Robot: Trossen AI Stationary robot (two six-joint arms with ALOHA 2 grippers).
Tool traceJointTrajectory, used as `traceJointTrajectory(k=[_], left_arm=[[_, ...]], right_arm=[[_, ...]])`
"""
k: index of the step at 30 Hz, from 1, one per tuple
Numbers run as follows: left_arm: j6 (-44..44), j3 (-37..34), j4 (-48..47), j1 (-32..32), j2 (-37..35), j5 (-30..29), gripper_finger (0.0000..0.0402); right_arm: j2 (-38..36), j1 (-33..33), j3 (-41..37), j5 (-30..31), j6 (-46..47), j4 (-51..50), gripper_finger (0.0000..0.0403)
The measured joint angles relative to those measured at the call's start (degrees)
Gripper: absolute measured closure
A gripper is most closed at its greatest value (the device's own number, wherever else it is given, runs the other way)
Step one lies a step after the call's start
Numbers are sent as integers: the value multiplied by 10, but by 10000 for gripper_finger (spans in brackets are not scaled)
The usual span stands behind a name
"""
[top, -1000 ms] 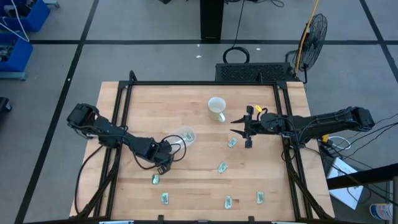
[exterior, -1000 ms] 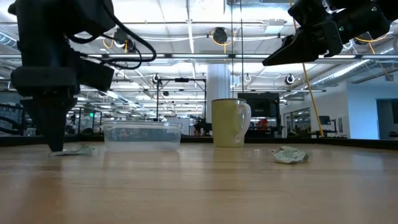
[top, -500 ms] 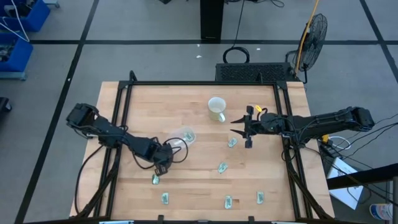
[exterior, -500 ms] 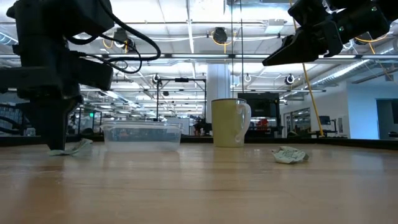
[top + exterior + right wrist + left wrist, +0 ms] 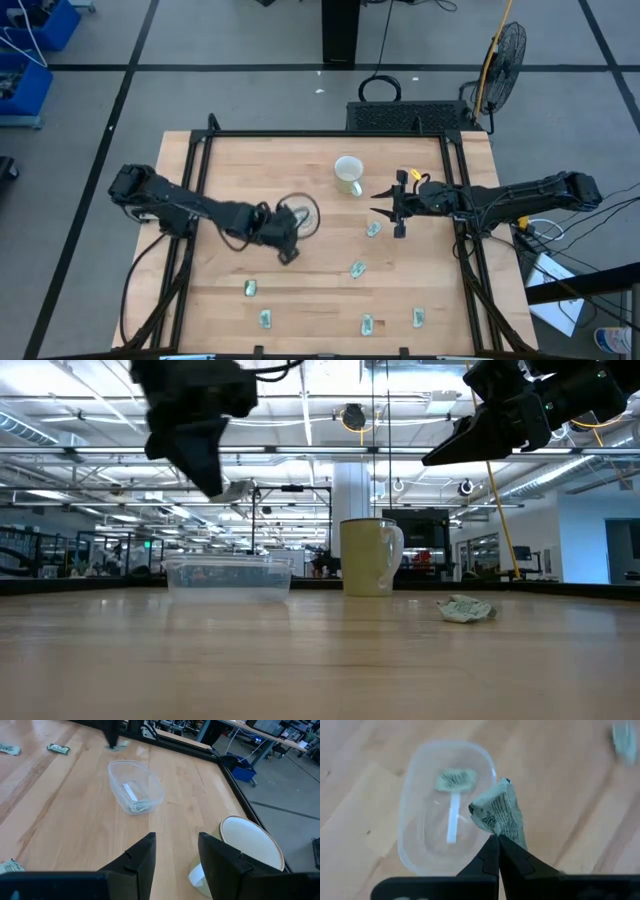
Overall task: Pick and place Stevia / Truvia into bins
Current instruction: Put the white stevia packet into the bin, then put the green stevia packet into the bin
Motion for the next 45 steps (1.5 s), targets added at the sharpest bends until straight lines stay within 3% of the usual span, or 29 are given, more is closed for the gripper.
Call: traceJointTrajectory(k=[6, 12, 22, 33, 38, 45], left_arm=[[-54, -8, 13, 86, 5, 41, 393], [-72, -22, 41, 130, 10, 91, 397], [-99, -22, 39, 134, 60, 123, 397], [-116, -23, 45, 138, 106, 126, 353], [-81, -23, 44, 138, 110, 133, 336], [-20, -22, 43, 138, 75, 153, 344]], right_arm=[[0, 0, 0, 0, 0, 0, 261], [0, 0, 0, 0, 0, 0, 261], [0, 0, 0, 0, 0, 0, 261], [0, 0, 0, -2, 0, 0, 261], [0, 0, 0, -2, 0, 0, 261], [0, 0, 0, -2, 0, 0, 261]])
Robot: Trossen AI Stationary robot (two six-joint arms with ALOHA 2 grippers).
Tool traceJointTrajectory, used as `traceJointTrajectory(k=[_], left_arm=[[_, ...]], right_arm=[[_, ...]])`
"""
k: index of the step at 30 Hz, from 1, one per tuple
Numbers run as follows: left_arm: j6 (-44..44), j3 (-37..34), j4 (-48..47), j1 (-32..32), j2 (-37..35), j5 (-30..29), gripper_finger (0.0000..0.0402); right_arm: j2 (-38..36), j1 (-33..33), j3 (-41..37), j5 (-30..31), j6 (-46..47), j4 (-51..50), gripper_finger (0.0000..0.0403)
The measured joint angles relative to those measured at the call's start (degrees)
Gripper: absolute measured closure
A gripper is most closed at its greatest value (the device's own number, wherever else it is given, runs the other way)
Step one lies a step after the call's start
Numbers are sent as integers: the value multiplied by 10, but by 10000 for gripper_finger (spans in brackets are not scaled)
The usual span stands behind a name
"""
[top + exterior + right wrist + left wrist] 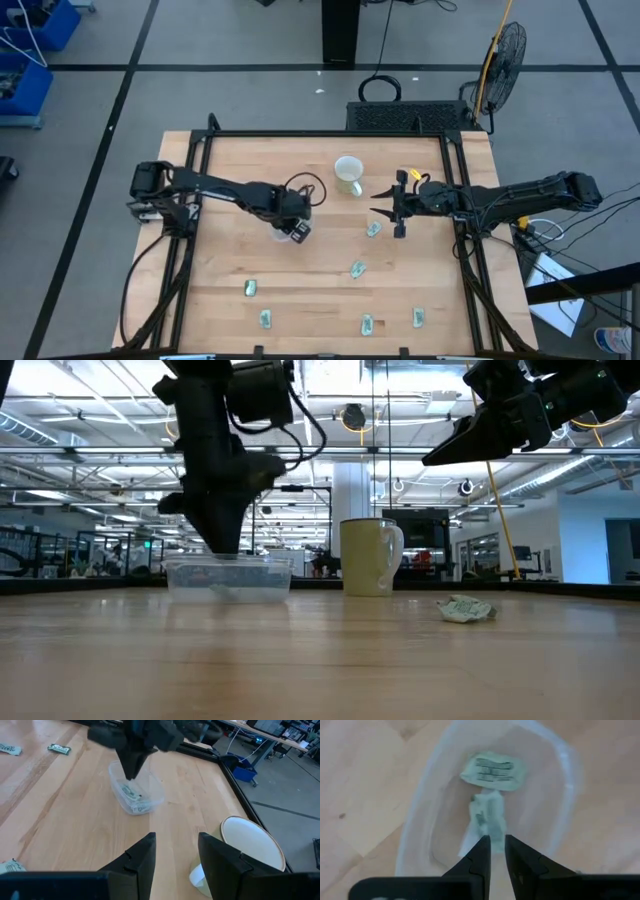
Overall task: Pick and place Stevia / Truvia into bins
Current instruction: Put the green stevia packet into the bin
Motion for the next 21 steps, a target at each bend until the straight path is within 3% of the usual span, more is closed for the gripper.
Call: traceJointTrajectory(k=[7, 11, 17, 21], left_arm=[[68, 18, -22, -9, -79, 43, 368], [85, 18, -65, -43, -129, 29, 366], [58, 18, -168, -159, -143, -9, 316], [10, 2, -151, -240, -121, -14, 269]], right_arm=[[0, 0, 0, -1, 0, -9, 261], [0, 0, 0, -1, 0, -9, 261], [0, 0, 0, -1, 0, -13, 261], [0, 0, 0, -1, 0, -21, 261]])
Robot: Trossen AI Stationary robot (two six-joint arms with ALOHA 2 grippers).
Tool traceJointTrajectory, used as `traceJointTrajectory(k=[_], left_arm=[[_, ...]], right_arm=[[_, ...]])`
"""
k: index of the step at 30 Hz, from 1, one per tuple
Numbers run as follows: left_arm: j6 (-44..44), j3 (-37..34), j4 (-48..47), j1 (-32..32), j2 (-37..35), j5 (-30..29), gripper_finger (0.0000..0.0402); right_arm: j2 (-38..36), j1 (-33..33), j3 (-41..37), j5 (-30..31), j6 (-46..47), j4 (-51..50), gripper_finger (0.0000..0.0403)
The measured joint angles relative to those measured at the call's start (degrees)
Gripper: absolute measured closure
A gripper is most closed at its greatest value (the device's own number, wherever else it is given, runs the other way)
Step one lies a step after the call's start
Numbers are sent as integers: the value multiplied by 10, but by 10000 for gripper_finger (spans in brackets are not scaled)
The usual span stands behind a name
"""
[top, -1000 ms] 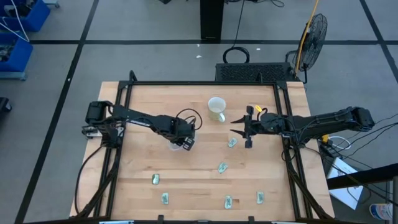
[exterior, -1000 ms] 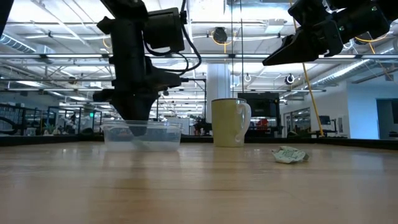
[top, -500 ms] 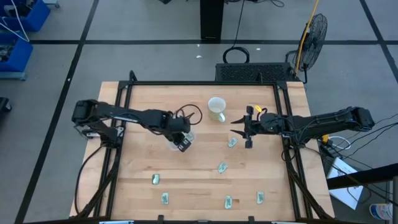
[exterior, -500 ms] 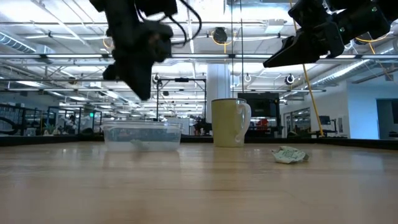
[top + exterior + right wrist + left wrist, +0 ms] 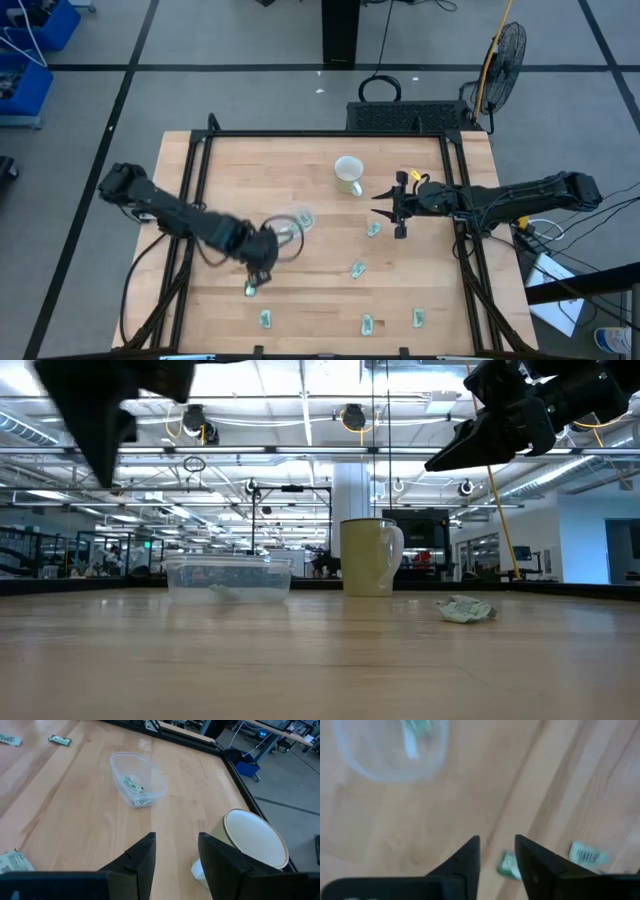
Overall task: Pick and place Stevia / Truvia into bins
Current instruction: Put the green stevia packet into the bin
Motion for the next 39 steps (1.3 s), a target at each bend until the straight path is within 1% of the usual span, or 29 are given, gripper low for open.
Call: traceJointTrajectory(k=[3, 5, 9, 12, 17, 21, 29, 36, 39], left_arm=[[-41, -15, 17, -54, 22, -11, 243], [-72, -27, 24, -81, 41, -12, 235], [-113, -51, 32, -119, 81, -8, 232], [-136, -68, 35, -132, 106, 16, 231], [-154, -85, 46, -136, 126, 24, 231], [-151, -91, 63, -132, 125, 33, 231], [-136, -89, 67, -132, 117, 39, 231], [-106, -94, 80, -131, 117, 15, 232], [-106, -113, 116, -131, 115, 19, 245]], right_arm=[[0, 0, 0, 0, 10, -10, 261], [0, 0, 0, 0, 17, -11, 261], [0, 0, 0, 0, 17, -13, 261], [0, 0, 0, 0, 16, -13, 261], [0, 0, 0, 0, 16, -13, 261], [0, 0, 0, 0, 16, -13, 261], [0, 0, 0, 0, 15, -13, 261], [0, 0, 0, 0, 15, -13, 261], [0, 0, 0, 0, 15, -13, 261]])
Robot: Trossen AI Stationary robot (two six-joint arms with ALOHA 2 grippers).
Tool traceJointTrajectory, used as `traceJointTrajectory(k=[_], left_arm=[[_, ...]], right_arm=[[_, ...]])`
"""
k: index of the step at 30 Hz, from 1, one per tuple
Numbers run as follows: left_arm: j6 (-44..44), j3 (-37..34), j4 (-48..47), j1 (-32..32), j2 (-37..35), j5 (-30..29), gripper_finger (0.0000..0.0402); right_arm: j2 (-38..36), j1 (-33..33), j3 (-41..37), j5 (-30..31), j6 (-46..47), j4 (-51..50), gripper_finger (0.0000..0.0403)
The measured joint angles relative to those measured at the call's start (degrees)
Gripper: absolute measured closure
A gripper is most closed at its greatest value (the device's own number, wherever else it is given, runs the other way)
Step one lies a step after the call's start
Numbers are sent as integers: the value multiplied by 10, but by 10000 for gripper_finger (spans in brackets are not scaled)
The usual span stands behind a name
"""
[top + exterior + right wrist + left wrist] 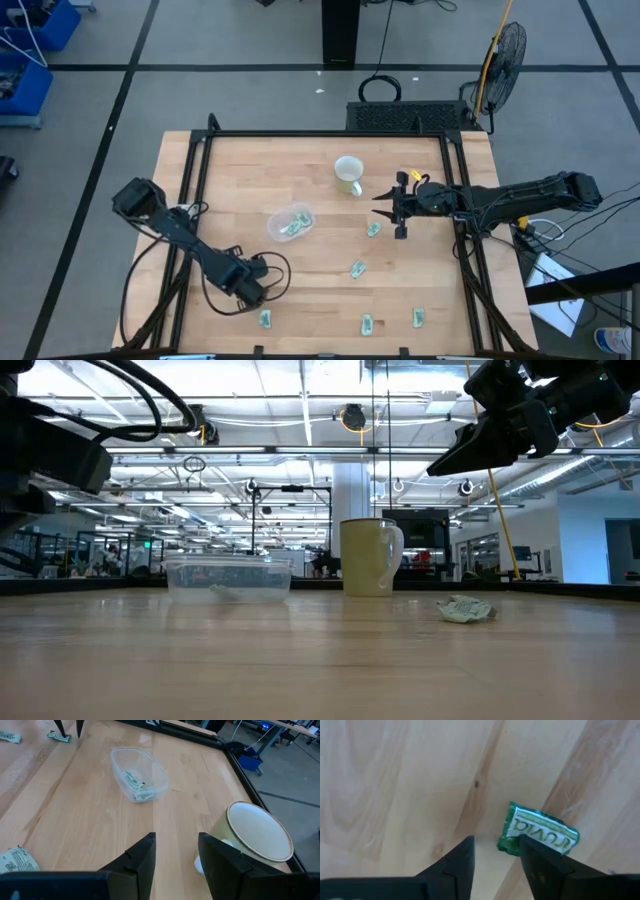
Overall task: Pick and place Stevia / Truvia into bins
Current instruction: Put the green stevia packet into the bin
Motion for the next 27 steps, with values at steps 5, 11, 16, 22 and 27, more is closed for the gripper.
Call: traceJointTrajectory(k=[5, 11, 16, 22, 27], left_arm=[[9, -10, 31, 2, -1, 18, 320], [34, 57, -45, 27, -17, -23, 383], [73, 128, -117, 76, -33, -121, 388], [133, 171, -129, 198, -37, -179, 382], [189, 159, -131, 292, -31, -150, 385]], right_arm=[[0, 0, 0, 0, 0, 0, 261], [0, 0, 0, 0, 0, 0, 261], [0, 0, 0, 0, 0, 2, 261], [0, 0, 0, 0, 0, 26, 261], [0, 0, 0, 0, 0, 33, 261]])
